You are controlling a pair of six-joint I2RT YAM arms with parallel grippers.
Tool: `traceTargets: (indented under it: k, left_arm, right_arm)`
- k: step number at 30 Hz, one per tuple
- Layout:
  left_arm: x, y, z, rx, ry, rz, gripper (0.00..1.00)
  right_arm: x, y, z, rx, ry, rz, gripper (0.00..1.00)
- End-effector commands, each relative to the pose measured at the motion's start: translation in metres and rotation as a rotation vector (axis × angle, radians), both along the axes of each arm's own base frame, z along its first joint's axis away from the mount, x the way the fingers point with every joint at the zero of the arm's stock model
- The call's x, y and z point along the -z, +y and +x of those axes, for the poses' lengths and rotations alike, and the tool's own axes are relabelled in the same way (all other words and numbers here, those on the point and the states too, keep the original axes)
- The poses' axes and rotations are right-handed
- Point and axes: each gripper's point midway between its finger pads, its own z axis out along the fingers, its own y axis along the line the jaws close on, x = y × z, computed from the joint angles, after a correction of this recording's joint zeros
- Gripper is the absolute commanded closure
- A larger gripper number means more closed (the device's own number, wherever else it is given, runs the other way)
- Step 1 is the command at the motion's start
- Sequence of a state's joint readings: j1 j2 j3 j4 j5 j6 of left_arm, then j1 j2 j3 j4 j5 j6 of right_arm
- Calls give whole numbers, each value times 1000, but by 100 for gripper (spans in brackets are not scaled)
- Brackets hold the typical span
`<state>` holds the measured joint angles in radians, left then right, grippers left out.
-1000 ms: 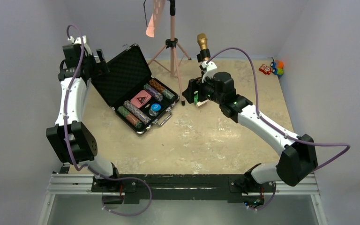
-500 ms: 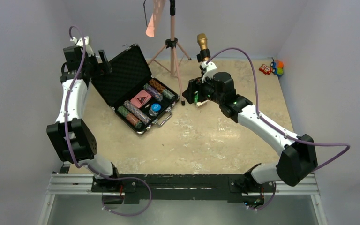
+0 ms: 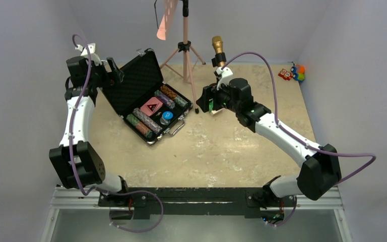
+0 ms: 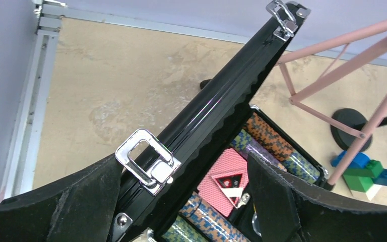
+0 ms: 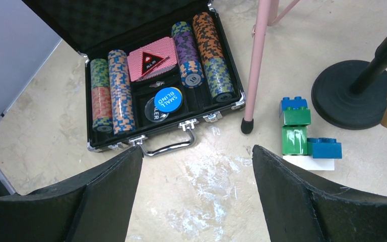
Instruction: Pack up texas hold em set
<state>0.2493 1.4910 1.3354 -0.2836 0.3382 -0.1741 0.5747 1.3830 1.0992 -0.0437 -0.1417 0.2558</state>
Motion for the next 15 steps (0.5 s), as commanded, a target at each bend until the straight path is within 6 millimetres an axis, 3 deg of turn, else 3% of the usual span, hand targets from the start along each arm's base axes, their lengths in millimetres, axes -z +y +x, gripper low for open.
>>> traceTargets:
  k: [1,9,15]
  left_arm:
    - [-3,-45,-20,141,4,-132,6]
    - [-5,-89,-57,280,13,-231,6]
    - [-25,-123,-101,422,-15,-288,6]
  right_arm:
    - [-6,-2,2,1,-32,7,16]
    - [-7,-3,1,5,-33,8,16]
    - [-10,-9,0,28,-40,0,16]
